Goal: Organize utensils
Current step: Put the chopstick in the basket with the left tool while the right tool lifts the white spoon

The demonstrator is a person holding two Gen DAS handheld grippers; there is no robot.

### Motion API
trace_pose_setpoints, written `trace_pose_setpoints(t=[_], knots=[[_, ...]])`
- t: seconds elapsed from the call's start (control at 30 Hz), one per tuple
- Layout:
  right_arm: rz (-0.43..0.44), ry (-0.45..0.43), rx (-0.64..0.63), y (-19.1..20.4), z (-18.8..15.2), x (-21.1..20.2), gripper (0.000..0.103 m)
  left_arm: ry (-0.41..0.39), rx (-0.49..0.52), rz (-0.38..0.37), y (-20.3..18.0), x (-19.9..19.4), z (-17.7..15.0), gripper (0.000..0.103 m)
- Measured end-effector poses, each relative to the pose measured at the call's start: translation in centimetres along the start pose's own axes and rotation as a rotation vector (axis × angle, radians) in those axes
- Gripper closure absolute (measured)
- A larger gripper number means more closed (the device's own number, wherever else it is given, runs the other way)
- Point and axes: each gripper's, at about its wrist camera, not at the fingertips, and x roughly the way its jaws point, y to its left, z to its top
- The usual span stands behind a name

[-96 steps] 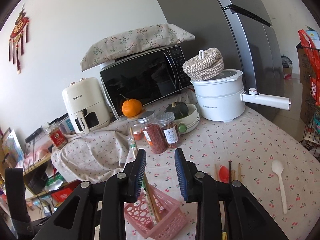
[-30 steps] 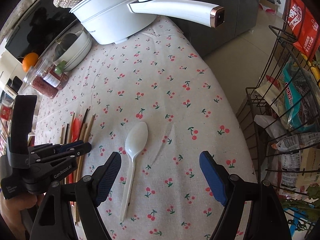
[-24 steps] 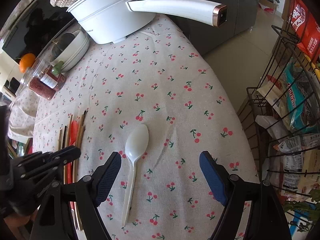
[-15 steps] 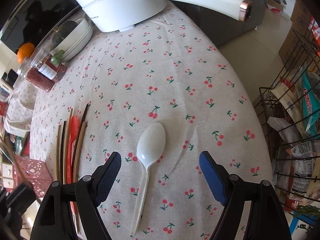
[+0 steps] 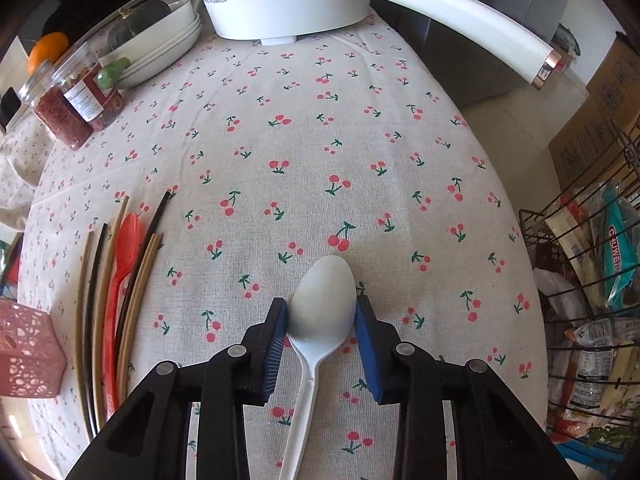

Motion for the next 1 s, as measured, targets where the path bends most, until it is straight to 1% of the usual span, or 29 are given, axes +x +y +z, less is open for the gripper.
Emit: trace_pose_setpoints(t=[0.07, 0.13, 0.33, 0.43, 0.57, 0.63, 0.73, 0.8, 0.9, 1.0], knots=[[0.022, -0.018, 0.021, -0.2, -0.3, -0.9, 0.069, -0.043, 0.001, 0.0, 0.1, -1.3, 0.0, 0.096], [0.045, -0.057, 0.038, -0.2, -0.4, -2.4, 0.069, -0.088, -0.002, -0.005, 0.3, -2.9, 0.1, 0.096], [0.125, -0.226, 0.051, -0.1, -1.6, -8.6, 0.069, -0.237, 0.003, -0.004, 0.7, -7.5, 0.1, 0.096], [0.163, -0.292, 0.054, 0.2, -2.6, -11.1, 0.069, -0.323, 0.0, -0.004, 1.0, -10.1, 0.2, 0.096], [0.209, -0.344, 0.065, 0.6, -3.5, -13.6, 0.069, -0.447, -0.005, 0.025, 1.7, -13.5, 0.3, 0.096], [0.227, -0.36, 0.068, 1.0, -3.7, -14.2, 0.069, -0.493, -0.004, 0.049, 2.2, -14.6, 0.4, 0.096], [0.246, -0.374, 0.063, 1.6, -4.0, -14.8, 0.069, -0.528, -0.029, 0.084, 3.7, -15.1, 0.6, 0.096], [0.254, -0.38, 0.06, 2.1, -4.1, -14.9, 0.069, -0.534, -0.057, 0.108, 4.9, -14.9, 0.6, 0.096], [0.264, -0.384, 0.057, 2.8, -4.0, -14.8, 0.069, -0.531, -0.089, 0.139, 6.6, -13.8, 0.6, 0.096], [0.269, -0.391, 0.055, 3.4, -4.0, -14.8, 0.069, -0.525, -0.094, 0.177, 7.9, -12.7, 0.3, 0.096]])
